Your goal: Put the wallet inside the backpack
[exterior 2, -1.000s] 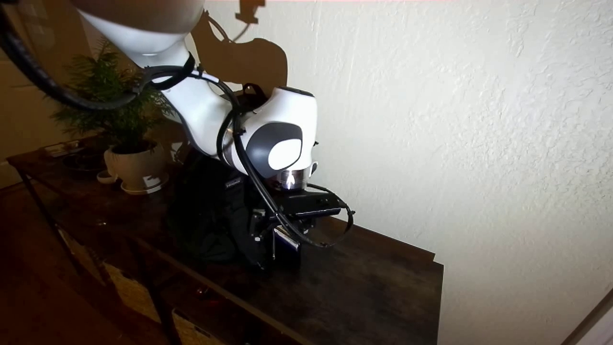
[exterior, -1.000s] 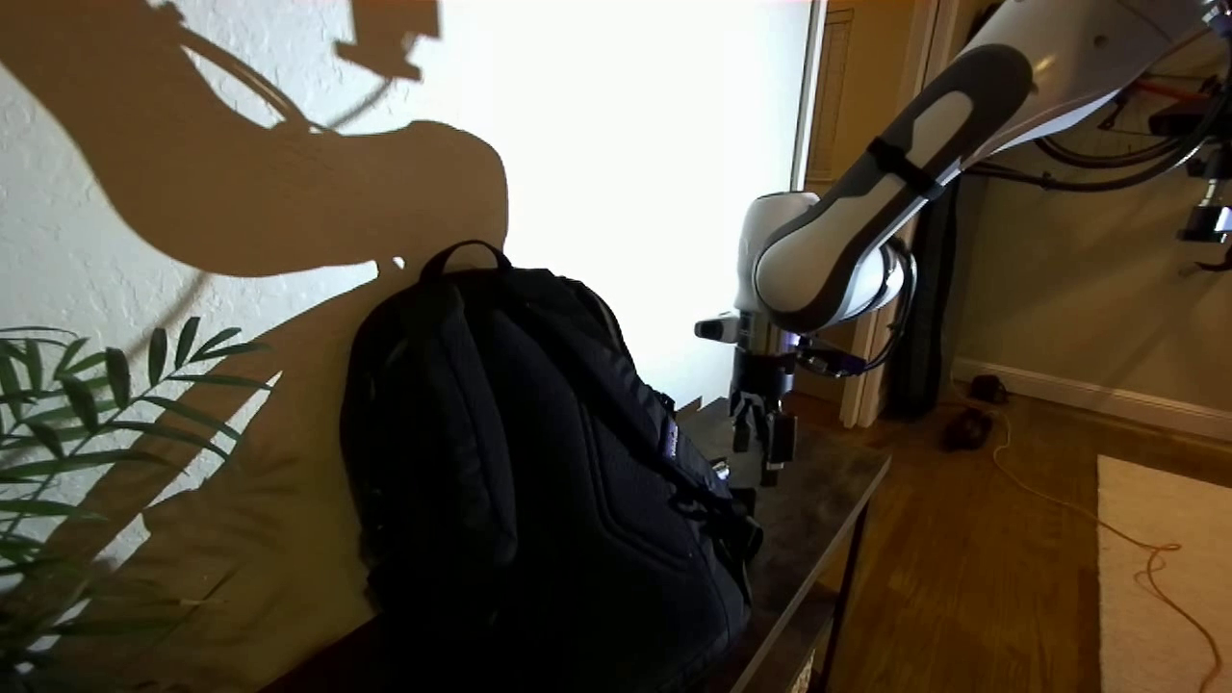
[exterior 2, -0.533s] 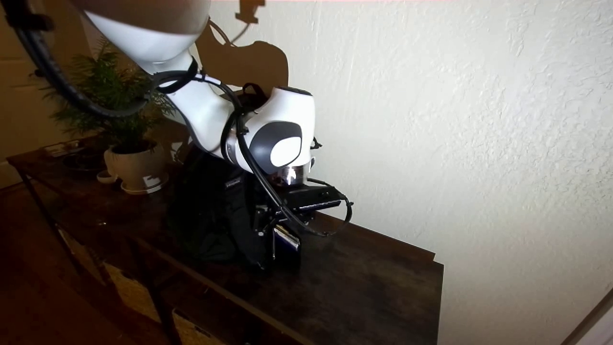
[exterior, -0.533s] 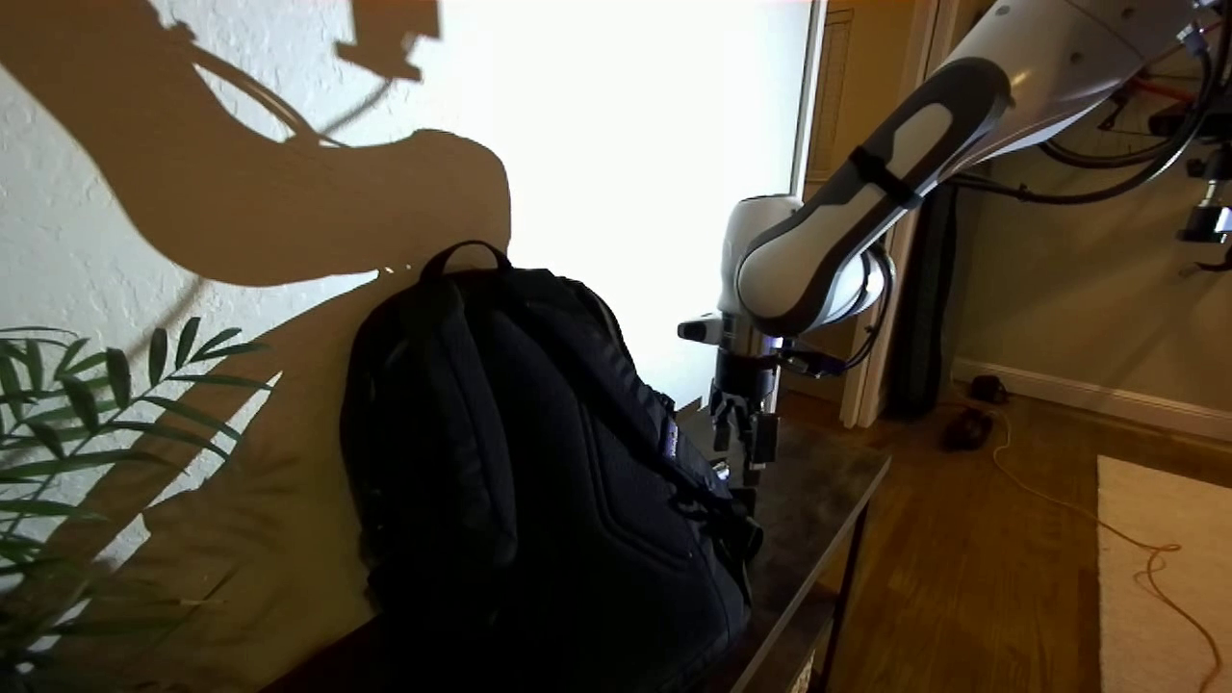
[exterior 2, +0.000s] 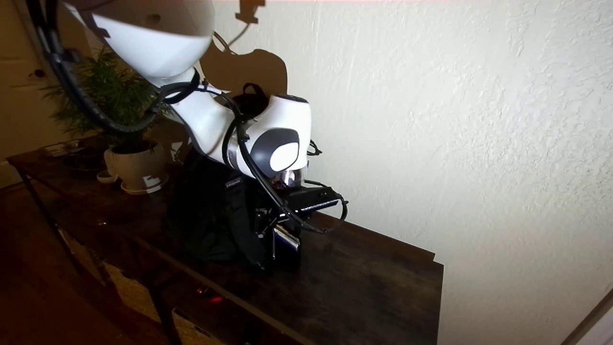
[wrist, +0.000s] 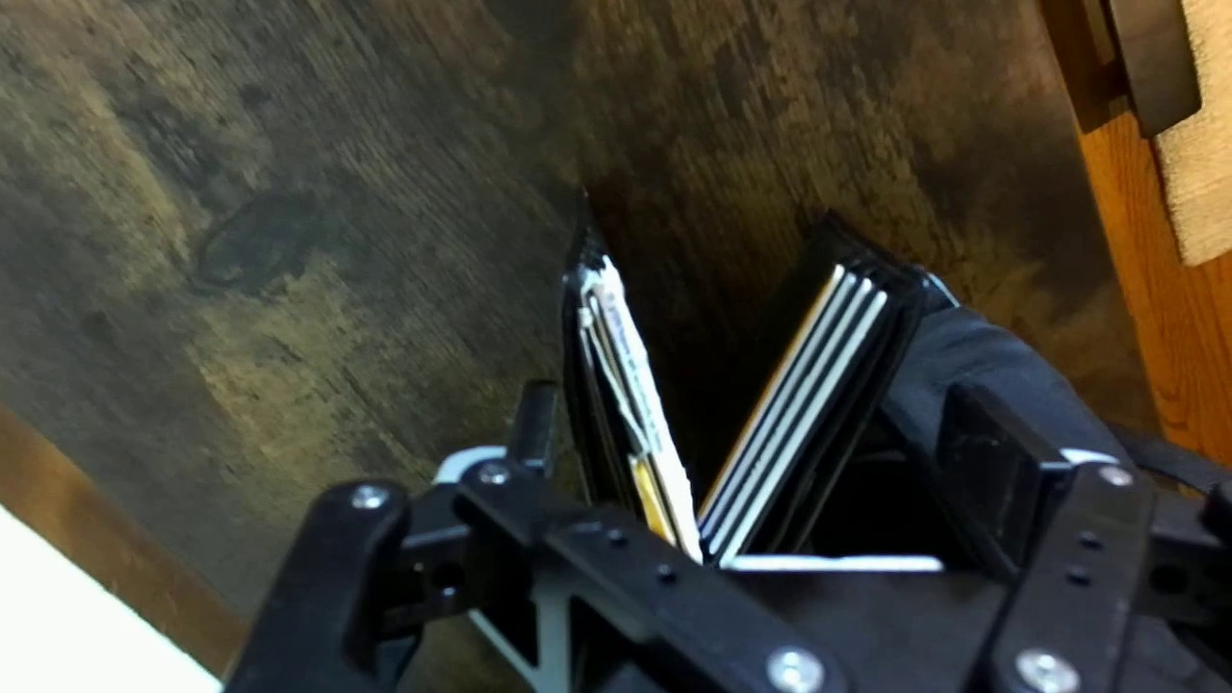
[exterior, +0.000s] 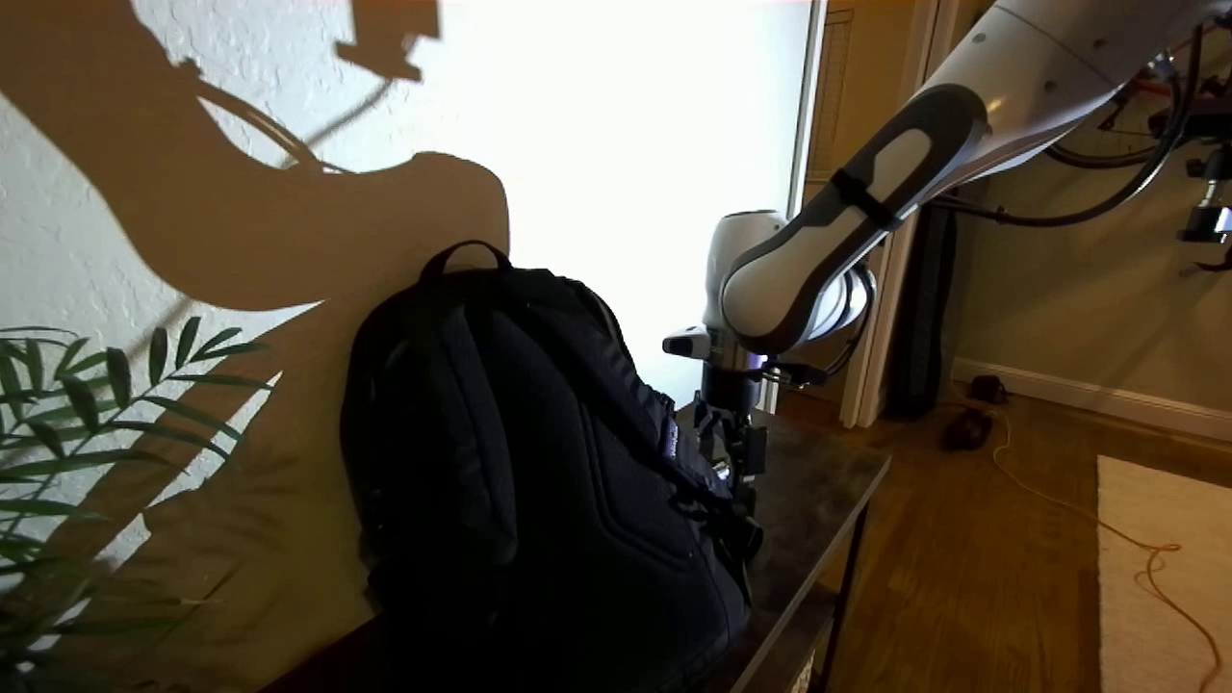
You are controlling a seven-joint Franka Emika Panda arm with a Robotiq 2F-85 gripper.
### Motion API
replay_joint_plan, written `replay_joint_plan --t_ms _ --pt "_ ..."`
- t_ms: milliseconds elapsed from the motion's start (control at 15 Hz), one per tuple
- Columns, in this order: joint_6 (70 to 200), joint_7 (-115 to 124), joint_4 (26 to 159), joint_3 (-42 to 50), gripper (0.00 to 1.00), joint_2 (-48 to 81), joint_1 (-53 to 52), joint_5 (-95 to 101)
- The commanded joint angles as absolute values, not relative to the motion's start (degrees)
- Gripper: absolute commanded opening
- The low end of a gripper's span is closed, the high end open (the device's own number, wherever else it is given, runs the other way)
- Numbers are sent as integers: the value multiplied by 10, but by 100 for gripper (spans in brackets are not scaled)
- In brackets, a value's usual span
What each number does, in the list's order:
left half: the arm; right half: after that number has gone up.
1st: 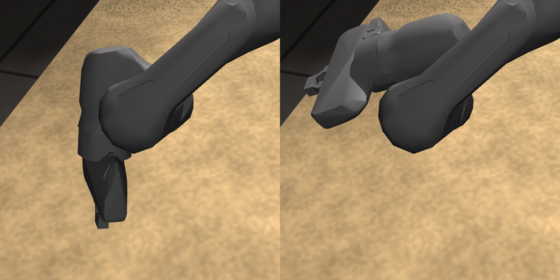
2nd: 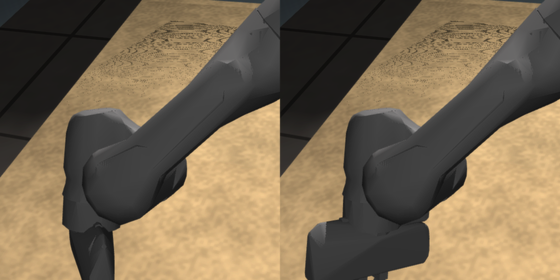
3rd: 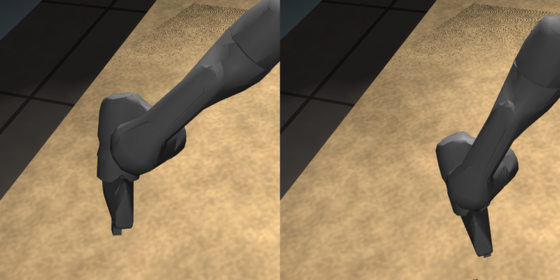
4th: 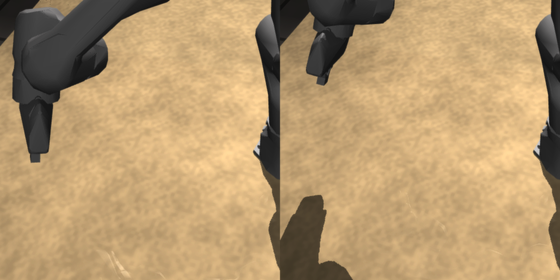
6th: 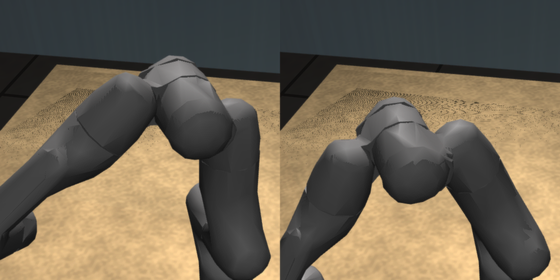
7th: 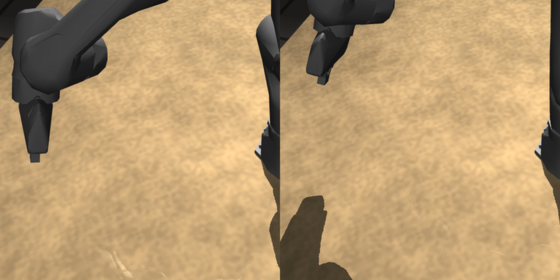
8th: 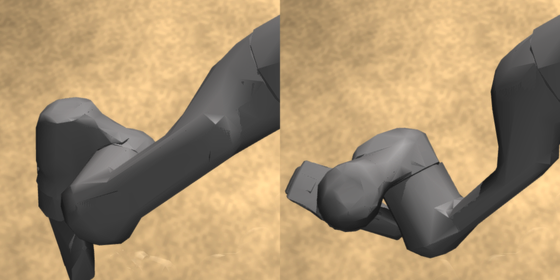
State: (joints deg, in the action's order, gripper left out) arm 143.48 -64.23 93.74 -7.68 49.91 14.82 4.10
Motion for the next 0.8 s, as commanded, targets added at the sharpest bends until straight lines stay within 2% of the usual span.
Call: replay_joint_plan --t_ms 0,267,333,400,733 --pt "1427 -666 916 -69 100 518 140 51" --pt "1427 -680 905 -68 99 532 140 53" --pt "1426 -681 902 -69 74 534 141 51" --pt "1427 -683 901 -69 74 536 142 51" --pt "1429 -683 905 -68 41 534 144 48"
